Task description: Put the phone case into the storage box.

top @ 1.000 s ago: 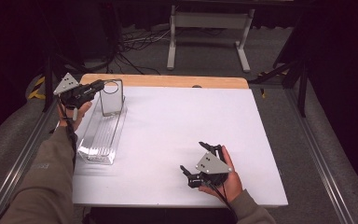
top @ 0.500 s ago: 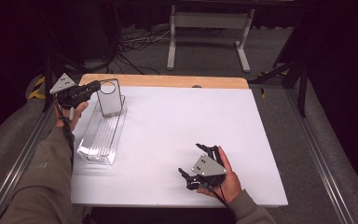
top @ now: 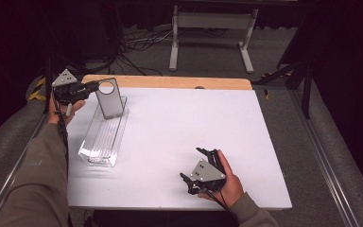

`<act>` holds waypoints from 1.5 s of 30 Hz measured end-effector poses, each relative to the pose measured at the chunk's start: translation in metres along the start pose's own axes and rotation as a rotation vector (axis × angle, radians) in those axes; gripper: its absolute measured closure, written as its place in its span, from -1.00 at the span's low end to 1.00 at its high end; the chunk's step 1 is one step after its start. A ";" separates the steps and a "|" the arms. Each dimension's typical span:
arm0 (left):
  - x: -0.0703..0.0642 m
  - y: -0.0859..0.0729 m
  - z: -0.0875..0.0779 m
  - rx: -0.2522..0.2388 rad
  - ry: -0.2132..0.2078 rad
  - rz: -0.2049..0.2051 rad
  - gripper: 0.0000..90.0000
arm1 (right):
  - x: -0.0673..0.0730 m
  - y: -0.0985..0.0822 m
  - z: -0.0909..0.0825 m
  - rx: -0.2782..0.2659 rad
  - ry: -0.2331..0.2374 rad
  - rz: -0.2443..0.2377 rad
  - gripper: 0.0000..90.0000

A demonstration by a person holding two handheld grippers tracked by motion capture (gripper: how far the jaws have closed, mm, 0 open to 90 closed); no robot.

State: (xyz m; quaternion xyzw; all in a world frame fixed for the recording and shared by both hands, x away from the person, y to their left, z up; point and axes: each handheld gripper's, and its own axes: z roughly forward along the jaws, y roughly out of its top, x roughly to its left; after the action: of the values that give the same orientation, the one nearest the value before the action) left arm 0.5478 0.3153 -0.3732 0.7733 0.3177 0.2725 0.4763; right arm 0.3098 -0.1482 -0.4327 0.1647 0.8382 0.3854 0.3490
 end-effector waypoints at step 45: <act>-0.009 0.000 0.027 -0.001 0.138 0.016 0.71 | 0.005 0.002 0.004 0.008 0.026 -0.031 -0.83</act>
State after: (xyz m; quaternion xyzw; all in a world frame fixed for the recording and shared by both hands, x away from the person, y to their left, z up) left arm 0.5610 0.2930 -0.3847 0.7549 0.3433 0.3292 0.4515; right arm 0.3091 -0.1418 -0.4358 0.1479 0.8466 0.3787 0.3435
